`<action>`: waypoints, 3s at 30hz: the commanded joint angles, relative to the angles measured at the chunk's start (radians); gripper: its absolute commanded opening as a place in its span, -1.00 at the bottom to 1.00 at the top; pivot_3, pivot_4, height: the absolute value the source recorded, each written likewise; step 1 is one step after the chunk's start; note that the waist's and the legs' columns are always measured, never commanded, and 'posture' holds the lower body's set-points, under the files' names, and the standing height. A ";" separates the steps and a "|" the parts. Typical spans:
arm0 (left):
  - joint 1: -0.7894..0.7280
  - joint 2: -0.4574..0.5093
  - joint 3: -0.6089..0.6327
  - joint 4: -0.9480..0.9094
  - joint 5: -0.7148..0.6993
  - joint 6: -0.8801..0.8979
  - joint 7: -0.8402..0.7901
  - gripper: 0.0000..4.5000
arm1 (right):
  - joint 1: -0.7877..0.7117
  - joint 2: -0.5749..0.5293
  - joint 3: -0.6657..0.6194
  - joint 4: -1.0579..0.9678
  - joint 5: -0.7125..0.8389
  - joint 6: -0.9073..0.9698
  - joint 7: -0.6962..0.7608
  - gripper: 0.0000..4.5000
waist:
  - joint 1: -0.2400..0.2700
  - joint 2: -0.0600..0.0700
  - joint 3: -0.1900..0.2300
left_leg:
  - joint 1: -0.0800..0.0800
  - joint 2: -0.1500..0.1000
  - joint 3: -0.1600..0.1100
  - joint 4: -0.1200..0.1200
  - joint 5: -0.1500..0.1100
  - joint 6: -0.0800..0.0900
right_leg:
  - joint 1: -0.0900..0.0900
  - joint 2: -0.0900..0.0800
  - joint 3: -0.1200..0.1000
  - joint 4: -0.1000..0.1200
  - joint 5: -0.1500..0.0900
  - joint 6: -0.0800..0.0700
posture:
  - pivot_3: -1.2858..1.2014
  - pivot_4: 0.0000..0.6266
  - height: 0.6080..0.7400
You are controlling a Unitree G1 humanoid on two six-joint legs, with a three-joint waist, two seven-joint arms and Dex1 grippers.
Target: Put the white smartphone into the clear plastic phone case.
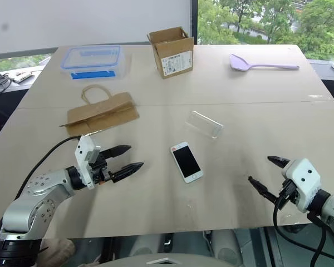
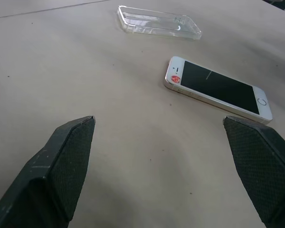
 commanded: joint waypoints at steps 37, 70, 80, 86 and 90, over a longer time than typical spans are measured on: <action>-0.063 0.109 -0.026 0.086 0.083 -0.182 -0.206 0.97 | -0.658 0.192 0.958 0.076 -0.204 0.773 -0.383 0.98 | -0.004 -0.003 -0.015 | 0.002 0.011 0.007 0.000 0.000 -0.001 | -0.002 0.010 0.002 -0.003 0.003 -0.005 | 0.03 -0.52 1.00; -0.031 0.040 -0.036 -0.033 0.081 -0.147 -0.053 1.00 | -0.666 -0.034 0.753 0.285 -0.166 0.267 0.001 0.97 | -0.015 -0.006 -0.024 | 0.003 0.015 0.013 0.001 -0.002 0.002 | -0.002 0.011 0.005 -0.005 0.005 -0.007 | 0.03 -0.52 1.00; -0.054 0.013 -0.080 -0.051 0.100 -0.124 -0.012 1.00 | -0.694 0.076 0.758 0.369 -0.229 0.107 0.025 0.97 | -0.045 -0.007 -0.024 | 0.013 0.022 0.020 -0.003 -0.002 0.002 | 0.000 0.016 0.007 -0.004 0.006 -0.009 | 0.03 -0.52 1.00; -0.074 0.031 -0.063 -0.109 0.066 -0.057 0.015 1.00 | -0.724 0.124 0.793 0.422 -0.277 0.003 0.063 0.97 | -0.055 -0.006 -0.023 | 0.014 0.026 0.022 -0.004 -0.003 0.001 | -0.001 0.019 0.010 -0.003 0.007 -0.011 | 0.03 -0.52 1.00; -0.075 0.040 -0.050 -0.119 0.056 -0.036 0.019 1.00 | -0.744 0.155 0.796 0.467 -0.284 -0.040 0.091 0.97 | -0.054 -0.006 -0.023 | 0.014 0.026 0.023 -0.006 -0.003 0.000 | -0.001 0.020 0.010 -0.003 0.006 -0.012 | 0.03 -0.52 1.00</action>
